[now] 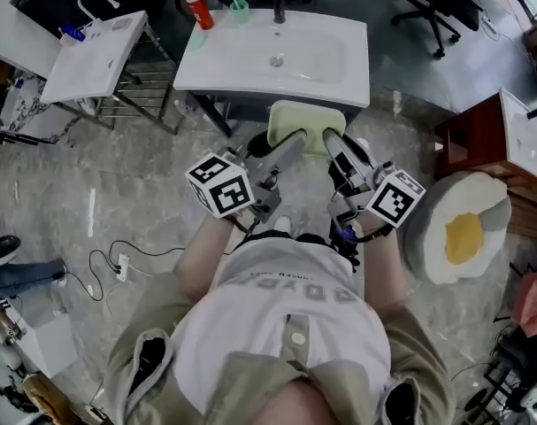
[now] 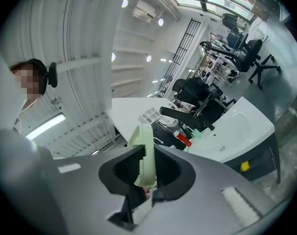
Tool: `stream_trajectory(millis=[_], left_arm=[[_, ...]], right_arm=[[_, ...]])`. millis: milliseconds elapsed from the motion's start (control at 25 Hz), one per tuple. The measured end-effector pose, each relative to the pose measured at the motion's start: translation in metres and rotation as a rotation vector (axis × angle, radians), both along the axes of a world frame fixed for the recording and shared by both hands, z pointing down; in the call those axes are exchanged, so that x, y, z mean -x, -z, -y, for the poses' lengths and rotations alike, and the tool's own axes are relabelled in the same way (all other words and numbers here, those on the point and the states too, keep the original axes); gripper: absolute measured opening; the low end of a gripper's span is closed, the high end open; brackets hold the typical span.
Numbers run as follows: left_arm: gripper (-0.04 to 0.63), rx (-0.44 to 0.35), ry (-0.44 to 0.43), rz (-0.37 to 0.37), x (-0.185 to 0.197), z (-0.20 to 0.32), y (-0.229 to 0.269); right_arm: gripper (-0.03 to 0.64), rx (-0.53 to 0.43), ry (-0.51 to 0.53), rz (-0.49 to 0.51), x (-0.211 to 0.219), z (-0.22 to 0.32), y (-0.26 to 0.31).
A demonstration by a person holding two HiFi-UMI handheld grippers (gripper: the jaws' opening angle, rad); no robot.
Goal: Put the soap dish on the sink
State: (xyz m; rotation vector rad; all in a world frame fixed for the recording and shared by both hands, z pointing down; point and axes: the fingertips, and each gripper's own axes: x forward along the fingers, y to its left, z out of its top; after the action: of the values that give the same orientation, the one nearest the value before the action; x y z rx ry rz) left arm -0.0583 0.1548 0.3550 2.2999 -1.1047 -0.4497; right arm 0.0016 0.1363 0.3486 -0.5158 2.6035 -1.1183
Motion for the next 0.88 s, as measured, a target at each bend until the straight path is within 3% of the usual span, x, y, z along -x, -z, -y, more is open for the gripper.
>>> stream_trajectory(millis=[320, 600, 760, 880], left_arm=[[0.31, -0.135, -0.158, 0.419, -0.014, 0.018, -0.017], [0.351, -0.217, -0.26, 0.535, -0.021, 0.028, -0.024], [0.36, -0.259, -0.3, 0.668, -0.024, 0.041, -0.037], [0.382, -0.297, -0.278, 0.777, -0.022, 0.059, -0.045]], right_arm=[[0.054, 0.052, -0.002, -0.031, 0.004, 0.023, -0.007], [0.054, 0.111, 0.046, -0.067, -0.002, 0.037, -0.02], [0.054, 0.159, 0.05, -0.066, -0.007, 0.053, -0.031], [0.054, 0.181, 0.06, -0.06, -0.006, 0.068, -0.034]])
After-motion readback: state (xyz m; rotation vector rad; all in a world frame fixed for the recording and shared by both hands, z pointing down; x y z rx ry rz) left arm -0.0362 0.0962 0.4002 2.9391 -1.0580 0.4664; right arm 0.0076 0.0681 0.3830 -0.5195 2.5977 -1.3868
